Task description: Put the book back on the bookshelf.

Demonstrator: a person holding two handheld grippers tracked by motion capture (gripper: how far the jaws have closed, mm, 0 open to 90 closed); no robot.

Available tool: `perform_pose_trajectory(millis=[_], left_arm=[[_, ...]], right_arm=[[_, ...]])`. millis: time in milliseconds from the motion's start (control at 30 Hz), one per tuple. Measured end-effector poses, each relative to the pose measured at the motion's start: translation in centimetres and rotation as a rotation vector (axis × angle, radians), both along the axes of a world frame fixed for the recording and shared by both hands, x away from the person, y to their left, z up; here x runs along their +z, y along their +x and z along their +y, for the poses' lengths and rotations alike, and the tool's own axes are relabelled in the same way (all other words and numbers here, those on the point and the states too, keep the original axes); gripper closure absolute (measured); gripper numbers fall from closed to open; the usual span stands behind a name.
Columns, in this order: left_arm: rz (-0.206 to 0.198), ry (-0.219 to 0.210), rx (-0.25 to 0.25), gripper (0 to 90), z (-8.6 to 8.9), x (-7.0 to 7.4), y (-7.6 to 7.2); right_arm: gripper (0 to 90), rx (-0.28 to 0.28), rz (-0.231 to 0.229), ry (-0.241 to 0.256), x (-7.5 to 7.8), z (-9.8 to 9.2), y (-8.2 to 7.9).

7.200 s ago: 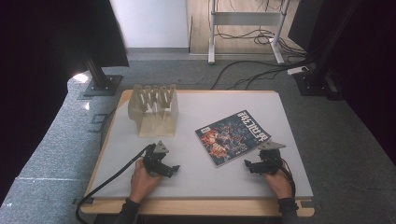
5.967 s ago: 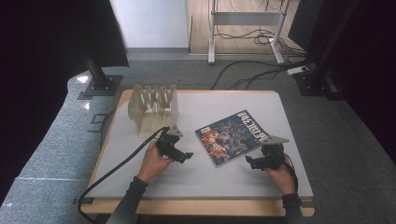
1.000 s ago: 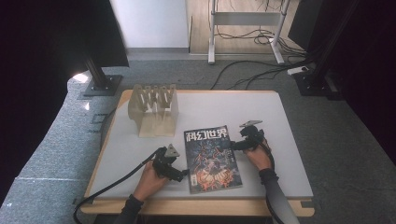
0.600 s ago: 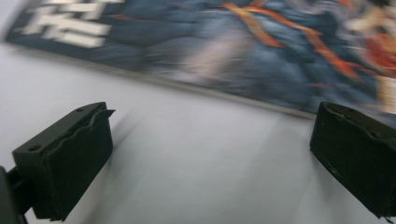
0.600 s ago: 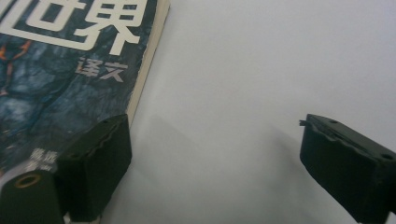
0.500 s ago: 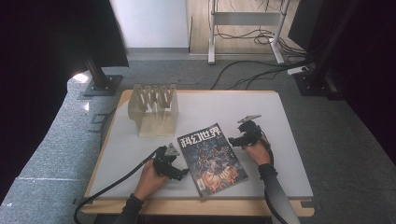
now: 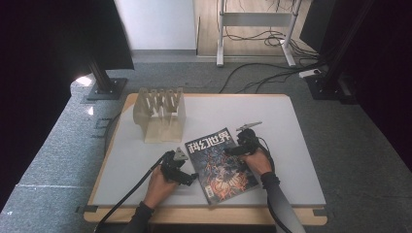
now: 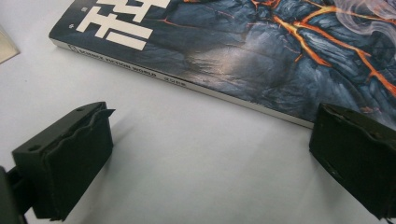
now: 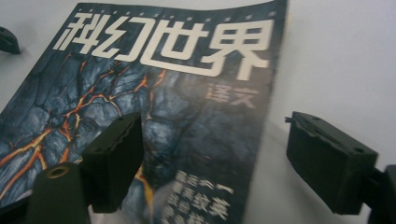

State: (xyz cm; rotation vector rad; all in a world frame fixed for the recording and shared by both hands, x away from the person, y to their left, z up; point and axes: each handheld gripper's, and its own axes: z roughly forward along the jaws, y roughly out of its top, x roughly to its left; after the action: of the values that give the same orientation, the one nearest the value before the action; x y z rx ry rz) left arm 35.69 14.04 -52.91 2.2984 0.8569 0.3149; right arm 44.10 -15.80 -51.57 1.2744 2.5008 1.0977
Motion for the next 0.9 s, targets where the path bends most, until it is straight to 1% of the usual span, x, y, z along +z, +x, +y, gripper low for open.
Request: perform_pose_trajectory(millis=[67,100,200,300,367,500,567,633,767,833,867,900], left_arm=[[0.000,0.000,0.000,0.0,0.0,0.0,0.0],[0.000,0.000,0.000,0.0,0.0,0.0,0.0],[0.000,-0.001,0.000,0.0,0.0,0.0,0.0],[0.000,-0.001,0.000,0.0,0.0,0.0,0.0],[0.001,-0.001,0.000,0.0,0.0,0.0,0.0],[0.001,-0.001,0.000,0.0,0.0,0.0,0.0],[0.001,-0.001,0.000,0.0,0.0,0.0,0.0],[0.001,-0.001,0.000,0.0,0.0,0.0,0.0],[0.001,-0.001,0.000,0.0,0.0,0.0,0.0],[0.000,-0.001,0.000,0.0,0.0,0.0,0.0],[0.000,-0.001,0.000,0.0,0.0,0.0,0.0],[0.000,-0.001,-0.001,0.0,0.0,0.0,0.0]], right_arm=[[21.0,0.005,0.012,-0.001,-0.3,0.5,0.1],[22.9,0.001,0.004,-0.003,-0.3,0.6,0.1],[25.2,-0.016,0.029,0.018,-0.2,0.7,0.2],[28.8,-0.045,0.052,0.043,-0.1,0.5,0.4],[33.8,-0.064,0.064,0.058,-0.1,0.2,0.5],[38.1,-0.073,0.072,0.060,0.0,-0.2,0.0],[40.0,-0.074,0.078,0.072,0.1,-0.6,-0.4],[42.7,-0.072,0.082,0.085,0.3,-1.0,-0.9],[48.2,-0.041,0.085,0.145,1.2,-1.6,-1.8],[51.9,-0.013,0.092,0.171,1.6,-1.5,-1.7],[51.9,-0.003,0.095,0.173,1.7,-1.1,-1.4],[51.9,0.000,0.095,0.163,1.6,-0.8,-1.2]])
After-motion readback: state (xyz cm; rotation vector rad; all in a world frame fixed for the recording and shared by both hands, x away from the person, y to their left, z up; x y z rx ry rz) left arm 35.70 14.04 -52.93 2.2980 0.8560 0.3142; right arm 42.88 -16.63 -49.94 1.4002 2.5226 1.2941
